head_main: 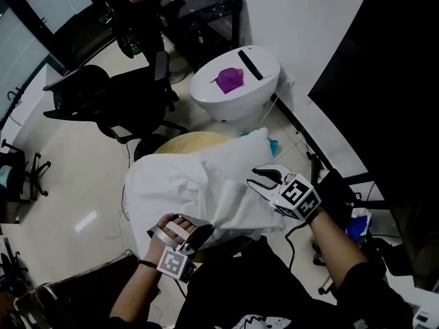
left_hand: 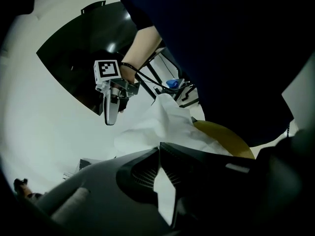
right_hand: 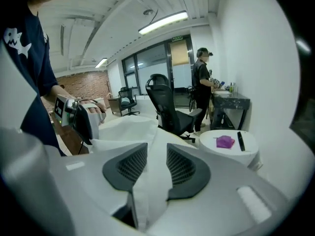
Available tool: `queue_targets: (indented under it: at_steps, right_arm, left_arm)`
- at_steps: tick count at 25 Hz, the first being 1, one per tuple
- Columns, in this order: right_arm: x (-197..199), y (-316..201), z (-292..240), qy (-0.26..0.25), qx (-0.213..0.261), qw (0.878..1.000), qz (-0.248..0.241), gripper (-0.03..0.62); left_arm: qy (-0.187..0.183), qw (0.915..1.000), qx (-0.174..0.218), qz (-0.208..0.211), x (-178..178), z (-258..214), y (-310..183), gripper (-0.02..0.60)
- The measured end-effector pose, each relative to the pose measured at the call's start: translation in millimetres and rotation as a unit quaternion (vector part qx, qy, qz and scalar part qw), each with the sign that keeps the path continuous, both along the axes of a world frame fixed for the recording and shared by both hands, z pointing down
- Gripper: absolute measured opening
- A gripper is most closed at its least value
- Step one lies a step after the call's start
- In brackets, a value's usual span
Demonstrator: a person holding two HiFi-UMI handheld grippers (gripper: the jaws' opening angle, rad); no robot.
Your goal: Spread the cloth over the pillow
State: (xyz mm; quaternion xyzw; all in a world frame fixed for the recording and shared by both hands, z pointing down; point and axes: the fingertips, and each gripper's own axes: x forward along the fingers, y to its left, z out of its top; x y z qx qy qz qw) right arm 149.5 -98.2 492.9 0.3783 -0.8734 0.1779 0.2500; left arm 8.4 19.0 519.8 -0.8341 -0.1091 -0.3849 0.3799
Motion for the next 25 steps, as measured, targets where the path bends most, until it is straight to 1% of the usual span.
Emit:
queue_targets:
  at_steps: [2,4,5,6,8,10,11,12,13,15,16,17,18,20,21,23,25]
  right_arm:
    - [-13,0,11,-0.029,-0.041,0.999,0.0,0.135]
    - [-24,2,17,-0.089,-0.094,0.992,0.014,0.141]
    - [-28,3,19,-0.115,-0.115,0.987,0.021,0.147]
    - [-32,4,21,-0.13,-0.13,0.983,0.024,0.154]
    - [-41,9,26,-0.132,-0.151,0.979,0.012,0.172]
    - [-52,17,31,-0.11,-0.163,0.98,-0.013,0.172]
    - [-57,20,32,-0.094,-0.162,0.982,-0.024,0.167]
    - [-62,22,31,-0.078,-0.154,0.984,-0.033,0.145]
    - [-67,25,28,-0.062,-0.14,0.987,-0.044,0.107]
    - [-81,36,13,-0.026,-0.099,0.991,-0.08,0.07]
    - [-90,45,5,-0.002,-0.075,0.991,-0.108,0.066]
    - [-100,55,-1,0.026,-0.05,0.989,-0.139,0.066]
    - [-109,66,-5,0.057,-0.027,0.983,-0.17,0.066]
    - [-125,89,-8,0.109,0.008,0.969,-0.222,0.064]
    - [-133,99,-6,0.128,0.018,0.962,-0.242,0.064]
    - [-145,116,0,0.152,0.03,0.951,-0.267,0.064]
    - [-155,127,7,0.16,0.033,0.947,-0.275,0.064]
  left_arm:
    - [-0.015,0.9999,-0.002,-0.004,-8,15,0,0.0]
    - [-0.024,0.9996,-0.01,-0.008,-13,25,1,0.014]
    - [-0.028,0.9994,-0.016,-0.01,-15,28,1,0.038]
    - [-0.031,0.9992,-0.022,-0.011,-17,30,2,0.064]
    - [-0.034,0.9989,-0.029,-0.015,-21,31,4,0.092]
    - [-0.038,0.9989,-0.024,-0.017,-30,37,3,0.118]
    - [-0.038,0.9988,-0.026,-0.02,-35,38,3,0.118]
    - [-0.034,0.9984,-0.037,-0.025,-38,33,2,0.118]
    - [-0.027,0.9976,-0.053,-0.034,-40,23,0,0.118]
    - [-0.001,0.9946,-0.081,-0.064,-44,-5,-12,0.118]
    - [0.014,0.9929,-0.085,-0.082,-44,-21,-23,0.118]
    - [0.026,0.9914,-0.081,-0.1,-45,-37,-36,0.117]
    - [0.037,0.9901,-0.071,-0.116,-45,-51,-50,0.117]
    - [0.054,0.9886,-0.05,-0.132,-40,-71,-75,0.117]
    - [0.058,0.9888,-0.044,-0.13,-35,-77,-85,0.117]
    - [0.054,0.9919,-0.033,-0.11,-19,-82,-97,0.115]
    - [0.035,0.9963,-0.021,-0.075,3,-80,-101,0.114]
